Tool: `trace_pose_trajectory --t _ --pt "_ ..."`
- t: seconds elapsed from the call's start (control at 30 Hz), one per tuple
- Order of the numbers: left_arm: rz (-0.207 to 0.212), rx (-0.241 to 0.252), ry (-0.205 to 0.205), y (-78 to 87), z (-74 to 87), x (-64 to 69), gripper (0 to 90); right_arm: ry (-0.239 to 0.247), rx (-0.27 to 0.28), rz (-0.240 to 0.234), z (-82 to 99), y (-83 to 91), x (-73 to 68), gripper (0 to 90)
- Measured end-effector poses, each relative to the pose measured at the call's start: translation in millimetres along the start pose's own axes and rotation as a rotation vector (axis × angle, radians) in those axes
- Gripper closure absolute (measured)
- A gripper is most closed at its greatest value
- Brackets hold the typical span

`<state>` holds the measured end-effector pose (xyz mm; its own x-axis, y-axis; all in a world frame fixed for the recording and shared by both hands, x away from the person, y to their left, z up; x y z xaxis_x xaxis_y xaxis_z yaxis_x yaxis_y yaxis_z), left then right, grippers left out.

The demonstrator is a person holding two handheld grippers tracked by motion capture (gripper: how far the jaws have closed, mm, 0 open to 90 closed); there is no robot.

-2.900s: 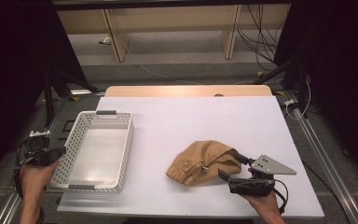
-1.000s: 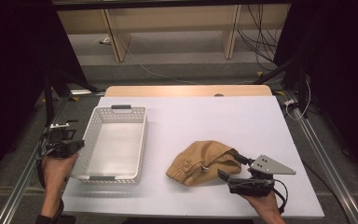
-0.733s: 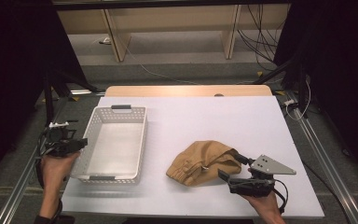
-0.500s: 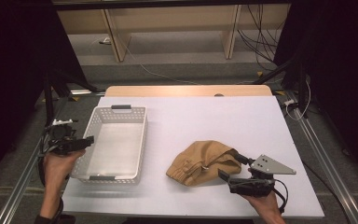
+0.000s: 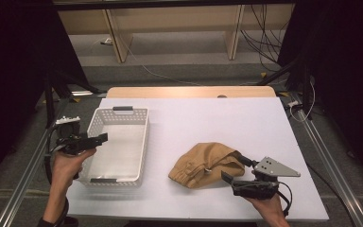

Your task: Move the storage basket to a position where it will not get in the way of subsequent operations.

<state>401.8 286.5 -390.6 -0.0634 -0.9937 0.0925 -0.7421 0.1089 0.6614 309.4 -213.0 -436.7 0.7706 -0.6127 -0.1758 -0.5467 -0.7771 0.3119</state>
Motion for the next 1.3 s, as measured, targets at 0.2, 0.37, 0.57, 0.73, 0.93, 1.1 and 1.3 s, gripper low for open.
trace_pose_trajectory --t 0.2,0.37,0.57,0.73,0.93,1.1,1.3 --pt "0.03 0.013 -0.005 1.9 -1.3 9.1 16.6 0.0 -0.001 0.0 0.1 -0.1 0.0 18.3" --pt "0.058 0.021 -0.021 4.8 -2.6 18.0 16.1 0.0 -0.001 0.0 0.1 -0.1 0.0 18.3" --pt "0.092 0.042 -0.044 9.1 -4.1 31.2 16.1 0.0 -0.001 0.0 0.1 -0.2 0.1 18.3" --pt "0.127 0.053 -0.053 11.1 -4.4 42.5 16.1 -0.001 -0.002 0.0 0.2 -0.1 0.1 18.3" --pt "0.156 0.059 -0.059 13.2 -4.1 53.1 16.0 0.0 -0.003 -0.001 0.3 -0.4 0.2 18.3" --pt "0.187 0.062 -0.068 12.8 -2.5 64.3 15.9 0.0 -0.002 -0.002 0.4 -0.7 0.2 18.4" --pt "0.206 0.067 -0.088 14.0 -1.2 76.0 15.8 -0.001 -0.002 -0.002 0.4 -0.6 0.2 18.4"
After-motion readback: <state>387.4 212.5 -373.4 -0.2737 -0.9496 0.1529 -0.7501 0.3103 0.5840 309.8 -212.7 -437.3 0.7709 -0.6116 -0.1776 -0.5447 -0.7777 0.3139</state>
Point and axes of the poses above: each handheld gripper's, and its own axes: y roughly backward along the jaws, z roughly out of its underside, x roughly to its right, the point moved 2 cm from there along -y, roughly forward along the jaws, and after that the axes turned 10 degrees about -z, right-handed, at the moved point
